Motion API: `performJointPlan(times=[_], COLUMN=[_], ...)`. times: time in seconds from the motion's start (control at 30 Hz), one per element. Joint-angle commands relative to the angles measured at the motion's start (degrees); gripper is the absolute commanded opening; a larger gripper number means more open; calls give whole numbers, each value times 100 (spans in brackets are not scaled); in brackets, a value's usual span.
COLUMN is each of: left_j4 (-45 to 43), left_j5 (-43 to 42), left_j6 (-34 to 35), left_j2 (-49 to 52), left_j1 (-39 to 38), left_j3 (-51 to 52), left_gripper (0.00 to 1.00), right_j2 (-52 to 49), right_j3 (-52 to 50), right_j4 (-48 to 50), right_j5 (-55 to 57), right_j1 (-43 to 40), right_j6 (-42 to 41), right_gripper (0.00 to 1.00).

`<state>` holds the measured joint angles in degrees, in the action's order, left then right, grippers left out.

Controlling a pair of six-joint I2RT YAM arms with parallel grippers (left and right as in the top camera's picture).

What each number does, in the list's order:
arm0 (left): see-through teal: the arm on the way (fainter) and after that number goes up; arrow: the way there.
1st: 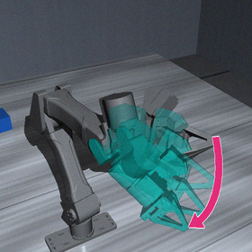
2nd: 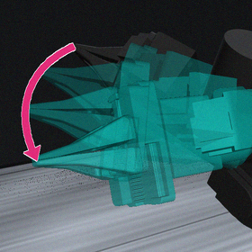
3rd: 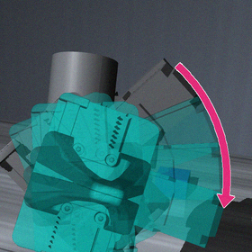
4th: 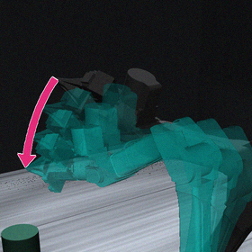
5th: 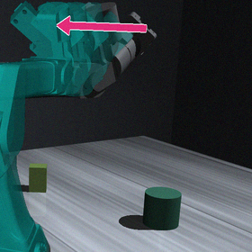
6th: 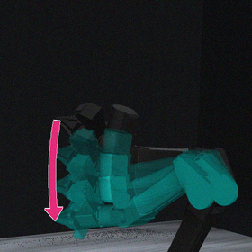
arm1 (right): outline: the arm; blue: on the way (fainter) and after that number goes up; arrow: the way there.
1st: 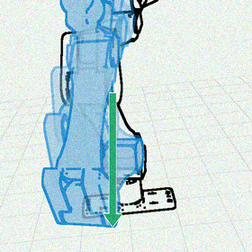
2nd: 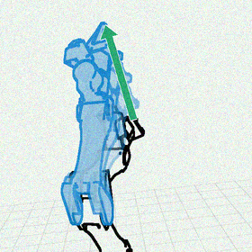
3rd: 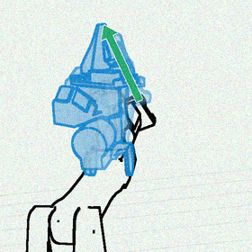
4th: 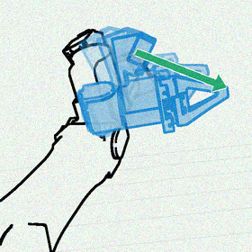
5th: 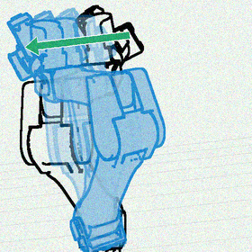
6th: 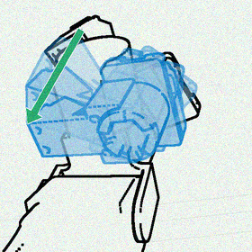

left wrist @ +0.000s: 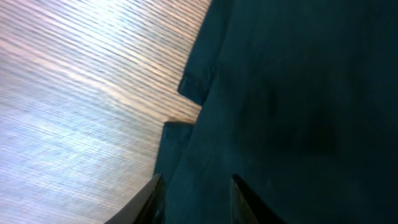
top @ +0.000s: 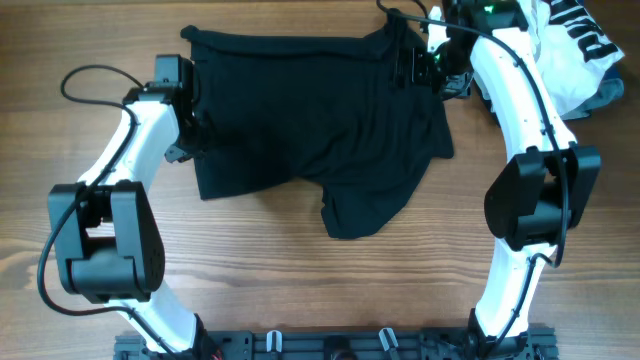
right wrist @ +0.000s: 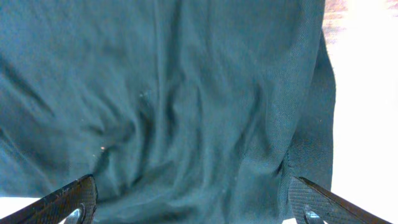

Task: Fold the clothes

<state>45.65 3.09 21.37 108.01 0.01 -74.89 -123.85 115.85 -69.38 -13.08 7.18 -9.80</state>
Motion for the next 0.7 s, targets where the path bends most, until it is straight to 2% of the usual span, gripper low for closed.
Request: performJointPlan(times=[0.0, 0.17, 0.4, 0.67], left_j4=[-249, -448, -1335, -1440], left_j5=[-210, -221, -221, -92], left_j6=[-9, -11, -13, -164], left_j2=[55, 55, 55, 55], left_j1=[15, 15, 15, 15], left_j3=[398, 743, 997, 1003], left_gripper=[30, 31, 34, 31], right_j2=[-42, -42, -42, -42], right_j3=[-168, -177, -177, -177], right_j4=[48, 85, 96, 98], right_j5=[-46, -46, -48, -48], right_j1=[4, 4, 4, 4], right_j6=[81, 81, 83, 83], right_gripper=[99, 99, 98, 98])
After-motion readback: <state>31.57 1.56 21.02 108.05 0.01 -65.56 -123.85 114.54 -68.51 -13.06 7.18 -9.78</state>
